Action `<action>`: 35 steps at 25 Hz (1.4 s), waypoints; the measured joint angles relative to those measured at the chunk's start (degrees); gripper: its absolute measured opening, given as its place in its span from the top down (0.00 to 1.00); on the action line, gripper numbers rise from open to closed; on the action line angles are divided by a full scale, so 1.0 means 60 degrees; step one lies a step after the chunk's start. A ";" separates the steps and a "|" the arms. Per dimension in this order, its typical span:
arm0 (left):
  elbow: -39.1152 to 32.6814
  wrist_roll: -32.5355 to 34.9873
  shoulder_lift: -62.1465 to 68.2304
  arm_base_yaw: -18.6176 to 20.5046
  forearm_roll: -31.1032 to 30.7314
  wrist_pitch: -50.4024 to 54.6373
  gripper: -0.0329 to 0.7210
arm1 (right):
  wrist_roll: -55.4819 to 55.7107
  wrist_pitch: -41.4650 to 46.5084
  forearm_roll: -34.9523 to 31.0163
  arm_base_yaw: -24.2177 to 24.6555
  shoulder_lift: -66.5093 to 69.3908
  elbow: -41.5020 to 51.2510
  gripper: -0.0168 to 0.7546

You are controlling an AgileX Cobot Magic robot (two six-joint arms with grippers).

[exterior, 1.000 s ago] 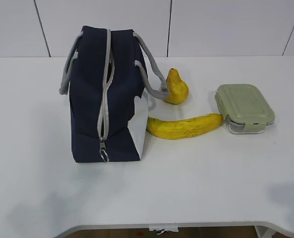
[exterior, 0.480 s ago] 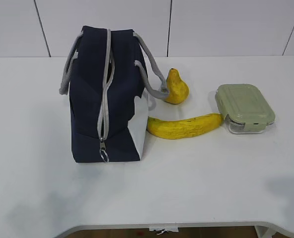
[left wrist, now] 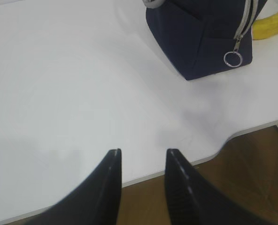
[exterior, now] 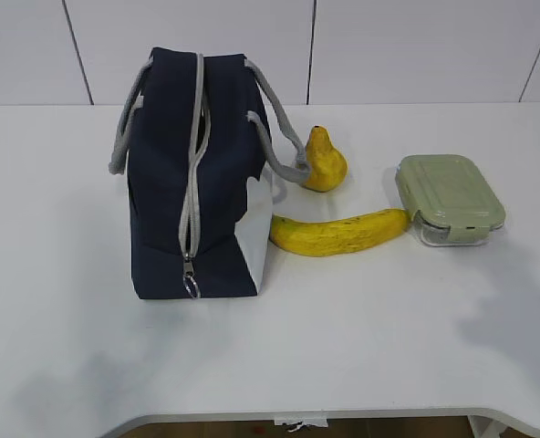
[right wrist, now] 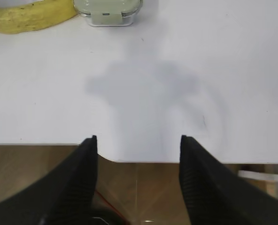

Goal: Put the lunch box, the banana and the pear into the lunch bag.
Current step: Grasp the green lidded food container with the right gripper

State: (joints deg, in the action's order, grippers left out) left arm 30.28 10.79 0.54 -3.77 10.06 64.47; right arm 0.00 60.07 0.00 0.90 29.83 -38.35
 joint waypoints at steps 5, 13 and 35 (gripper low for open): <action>0.0000 0.0000 0.0000 0.0000 0.0298 0.0000 0.64 | 0.0167 -0.0167 0.0000 0.0000 0.2306 -0.0915 0.41; 0.0000 0.0000 0.0000 0.0000 0.0494 0.0000 0.64 | 0.0000 -0.0645 0.0000 0.0021 0.5943 -0.3132 0.41; 0.0000 0.0000 0.0000 0.0000 -0.0300 0.0000 0.64 | -0.7592 0.1551 -0.8059 0.5127 1.3019 -0.8069 0.41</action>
State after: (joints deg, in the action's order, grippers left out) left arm 30.28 10.79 0.54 -3.77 8.26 64.47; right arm -45.55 69.38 -48.35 31.66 107.94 -86.76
